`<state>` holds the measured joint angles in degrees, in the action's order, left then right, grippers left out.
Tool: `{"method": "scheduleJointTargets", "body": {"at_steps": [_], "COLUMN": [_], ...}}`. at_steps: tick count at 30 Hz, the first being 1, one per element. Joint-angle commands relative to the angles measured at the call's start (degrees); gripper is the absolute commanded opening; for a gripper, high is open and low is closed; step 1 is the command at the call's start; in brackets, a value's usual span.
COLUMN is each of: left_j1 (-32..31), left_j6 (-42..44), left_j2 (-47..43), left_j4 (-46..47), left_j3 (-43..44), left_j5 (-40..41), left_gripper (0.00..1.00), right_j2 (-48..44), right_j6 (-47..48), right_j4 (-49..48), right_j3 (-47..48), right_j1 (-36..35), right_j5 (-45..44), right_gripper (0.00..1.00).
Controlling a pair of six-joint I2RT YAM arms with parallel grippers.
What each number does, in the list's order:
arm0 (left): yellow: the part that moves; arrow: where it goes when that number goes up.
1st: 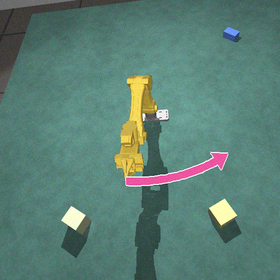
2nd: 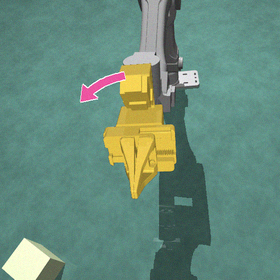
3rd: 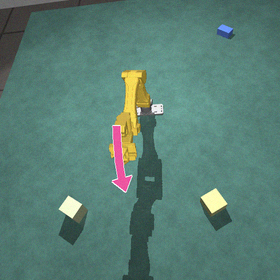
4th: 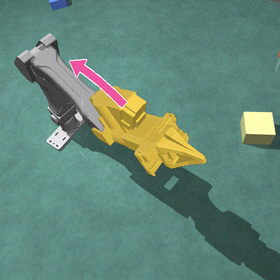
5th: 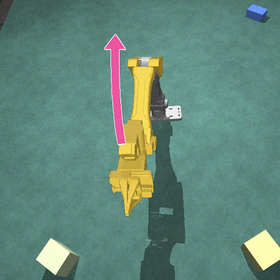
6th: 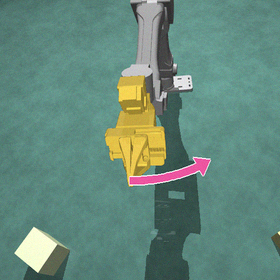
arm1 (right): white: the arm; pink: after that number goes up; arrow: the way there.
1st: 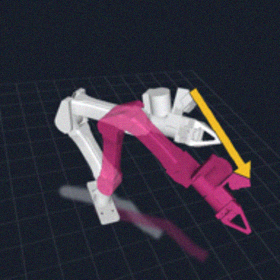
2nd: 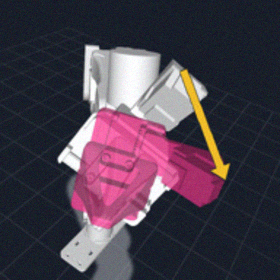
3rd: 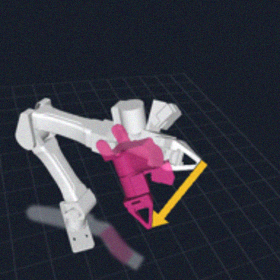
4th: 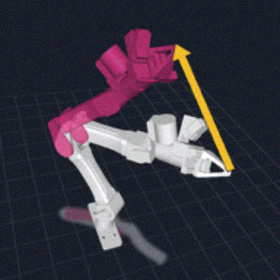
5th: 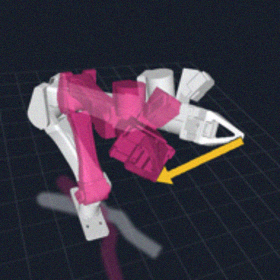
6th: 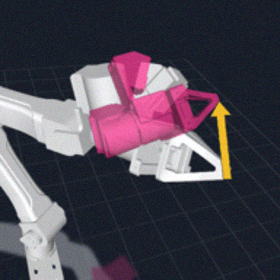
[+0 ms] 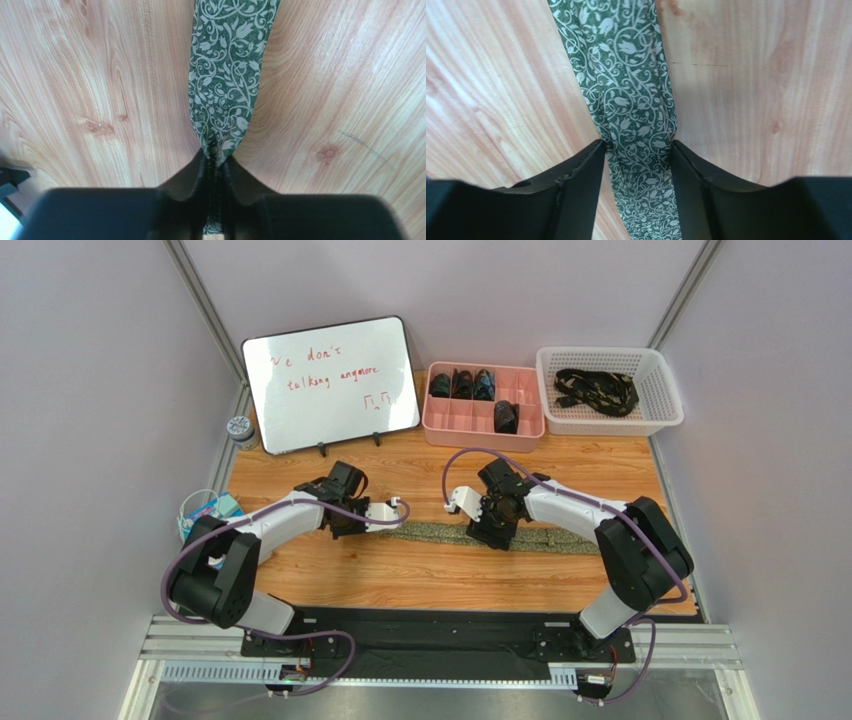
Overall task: Roll the ties
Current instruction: Flatten out the tie at the center of the board.
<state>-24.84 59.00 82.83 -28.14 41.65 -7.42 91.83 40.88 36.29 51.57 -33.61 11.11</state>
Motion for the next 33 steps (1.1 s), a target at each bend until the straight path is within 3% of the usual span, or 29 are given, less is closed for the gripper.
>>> {"method": "scheduleJointTargets", "body": {"at_steps": [1, 5, 8, 9, 10, 13, 14, 15, 17, 20, 22, 26, 29, 30, 31, 33], "left_j1": [0.2, 1.1, 2.6, 3.8, 4.4, 7.9, 8.8, 9.6, 12.2, 16.1, 17.8, 18.8, 18.8, 19.4, 20.3, 23.0], "left_j6": [-1.7, -1.0, -0.2, 0.1, 0.2, -1.1, -2.1, -2.5, -4.8, -8.4, -13.5, -15.8, -9.5, -6.6, 1.6, 5.8], "left_j2": [-0.5, -2.1, -3.7, -4.2, -5.1, -9.2, -10.5, -11.6, -15.1, -19.3, -22.9, -25.6, -21.7, -20.0, -16.0, -12.7], "left_j4": [-1.2, -2.2, -3.8, -5.1, -5.7, -10.2, -11.6, -14.4, -15.9, -15.6, -10.7, -3.9, -7.5, -12.9, -16.4, -20.4], "left_j3": [1.8, 2.2, 2.7, 3.0, 3.4, 6.8, 9.0, 10.1, 12.1, 12.4, 11.4, 5.5, 7.5, 8.8, 10.1, 12.0], "left_j5": [-2.2, -5.6, -8.3, -9.0, -10.6, -15.8, -17.2, -18.8, -21.5, -24.8, -28.4, -33.6, -33.4, -32.9, -34.2, -34.9], "left_gripper": [0.06, 0.06, 0.19, 0.28, 0.36, 0.60, 0.75, 0.99, 1.00, 1.00, 0.99, 0.99, 0.94, 0.91, 0.89, 0.88], "right_j2": [2.6, 1.2, -0.7, -1.0, -1.5, -4.1, -5.0, -7.1, -8.9, -12.0, -12.6, -9.2, -4.1, -2.9, -1.4, 2.4], "right_j6": [1.7, 3.1, 2.5, 2.0, 1.7, 0.5, 0.1, -0.5, -2.1, -4.6, -7.7, -14.8, -18.6, -21.1, -22.8, -28.4], "right_j4": [-5.2, -5.6, -4.2, -3.6, -2.5, 0.4, 1.5, 2.8, 7.0, 10.2, 10.4, 7.9, 6.9, 6.5, 5.3, 3.8], "right_j3": [-1.7, -2.3, -2.9, -2.8, -2.5, -1.2, -0.8, 0.9, 2.7, 5.4, 7.4, 11.9, 16.3, 17.2, 18.2, 20.1], "right_j1": [0.2, 0.3, 0.1, 0.0, -0.1, 0.6, 1.0, 1.4, 2.5, 3.5, 3.6, 3.6, 3.6, 3.6, 3.5, 3.5], "right_j5": [-8.2, -9.4, -8.5, -8.1, -7.6, -5.9, -5.0, -3.9, -0.9, 2.9, 5.7, 11.2, 14.8, 15.8, 18.0, 20.0], "right_gripper": [0.54, 0.52, 0.56, 0.59, 0.70, 0.79, 0.82, 0.84, 0.93, 0.94, 0.95, 0.94, 0.91, 0.89, 0.87, 0.83]}}
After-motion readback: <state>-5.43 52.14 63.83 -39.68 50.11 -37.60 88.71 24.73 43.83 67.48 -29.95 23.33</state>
